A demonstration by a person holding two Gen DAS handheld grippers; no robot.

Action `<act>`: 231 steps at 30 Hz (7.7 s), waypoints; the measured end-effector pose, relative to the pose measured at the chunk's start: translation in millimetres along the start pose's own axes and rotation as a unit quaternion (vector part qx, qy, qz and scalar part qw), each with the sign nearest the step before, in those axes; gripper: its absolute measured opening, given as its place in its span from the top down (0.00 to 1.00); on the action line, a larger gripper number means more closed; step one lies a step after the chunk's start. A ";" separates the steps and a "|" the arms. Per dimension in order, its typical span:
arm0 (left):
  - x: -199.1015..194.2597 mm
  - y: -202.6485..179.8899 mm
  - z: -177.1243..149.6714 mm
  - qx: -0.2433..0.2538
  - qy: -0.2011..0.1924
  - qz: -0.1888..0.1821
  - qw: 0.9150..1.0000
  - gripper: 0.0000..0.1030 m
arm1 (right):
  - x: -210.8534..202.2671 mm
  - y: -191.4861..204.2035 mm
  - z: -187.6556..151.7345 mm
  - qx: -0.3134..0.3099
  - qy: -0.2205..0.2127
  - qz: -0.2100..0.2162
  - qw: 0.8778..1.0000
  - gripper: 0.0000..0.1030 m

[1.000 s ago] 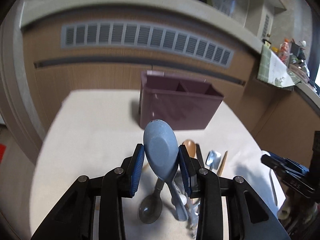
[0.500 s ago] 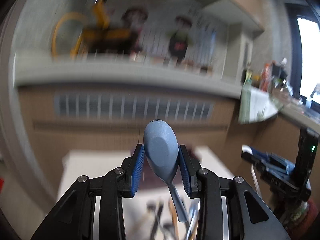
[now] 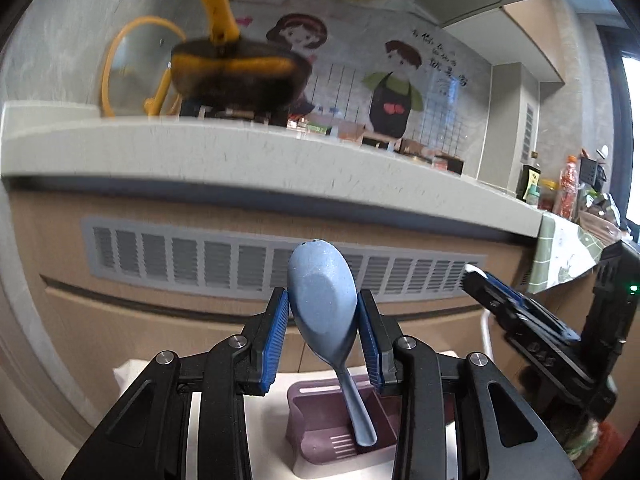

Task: Organize utensils
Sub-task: 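Lift both utensils over the maroon caddy and release them inside, then grasp the white-handled metal spoon with the left tool while the right tool grasps a metal spoon, then carry both spoons over the maroon caddy and drop them in, then grasp a wooden chopstick with the right tool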

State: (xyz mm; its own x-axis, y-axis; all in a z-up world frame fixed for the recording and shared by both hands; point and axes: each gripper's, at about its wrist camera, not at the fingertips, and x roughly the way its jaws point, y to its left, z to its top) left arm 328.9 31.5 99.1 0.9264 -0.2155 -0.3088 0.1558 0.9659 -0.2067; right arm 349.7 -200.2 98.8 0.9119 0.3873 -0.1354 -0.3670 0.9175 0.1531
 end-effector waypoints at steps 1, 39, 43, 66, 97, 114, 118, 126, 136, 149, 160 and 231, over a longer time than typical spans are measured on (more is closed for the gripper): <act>6.5 -0.1 -5.8 0.001 0.003 0.002 1.000 0.65 | 7.7 0.2 -5.6 -0.005 -0.001 -0.008 1.000 0.69; -131.6 24.4 -198.8 -0.039 0.199 0.092 0.975 0.51 | -131.1 -21.2 -177.3 -0.041 0.356 -0.101 0.928 0.69; -137.7 30.3 -192.7 -0.047 0.187 0.097 0.976 0.51 | -134.4 -8.0 -169.5 -0.051 0.343 -0.109 0.932 0.69; -132.1 7.6 -206.2 -0.033 0.211 0.036 0.976 0.51 | -58.9 91.9 -197.5 -0.074 0.400 0.023 0.913 0.84; -100.6 -7.1 -219.2 -0.037 0.229 0.046 0.972 0.71 | -58.8 45.1 -195.6 -0.054 0.386 0.004 0.921 0.73; -67.0 -68.4 -234.1 0.037 0.260 0.021 0.965 0.71 | -126.2 -15.7 -182.6 -0.041 0.336 -0.074 0.938 0.76; -66.6 -58.6 -233.7 0.041 0.254 0.049 0.965 0.71 | -133.9 -28.1 -186.2 -0.025 0.338 -0.084 0.937 0.76; -65.1 -43.2 -231.3 0.030 0.252 0.026 0.967 0.75 | -136.2 -25.7 -191.1 -0.021 0.337 -0.071 0.939 0.76; -50.0 -51.9 -234.2 0.041 0.262 0.058 0.963 0.78 | -143.0 -18.6 -192.4 -0.031 0.332 -0.077 0.939 0.75; -128.1 -57.1 -160.1 0.052 0.132 0.023 0.990 0.78 | -171.5 -12.1 -158.2 -0.025 0.268 -0.067 0.961 0.76; -164.7 -54.8 -130.9 0.040 0.099 0.008 0.994 0.78 | -183.0 -4.7 -137.2 -0.022 0.231 -0.054 0.971 0.76; -116.4 41.6 -199.7 -0.054 0.233 0.086 0.967 0.59 | -92.4 13.5 -177.0 -0.008 0.367 -0.035 0.930 0.75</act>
State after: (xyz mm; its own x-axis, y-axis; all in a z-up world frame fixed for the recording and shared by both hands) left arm 159.1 68.2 -59.0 0.6770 -0.1192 -0.7263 -0.0456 0.9781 -0.2030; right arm 228.0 -207.7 -60.0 0.5649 0.2788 -0.7766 -0.3202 0.9415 0.1051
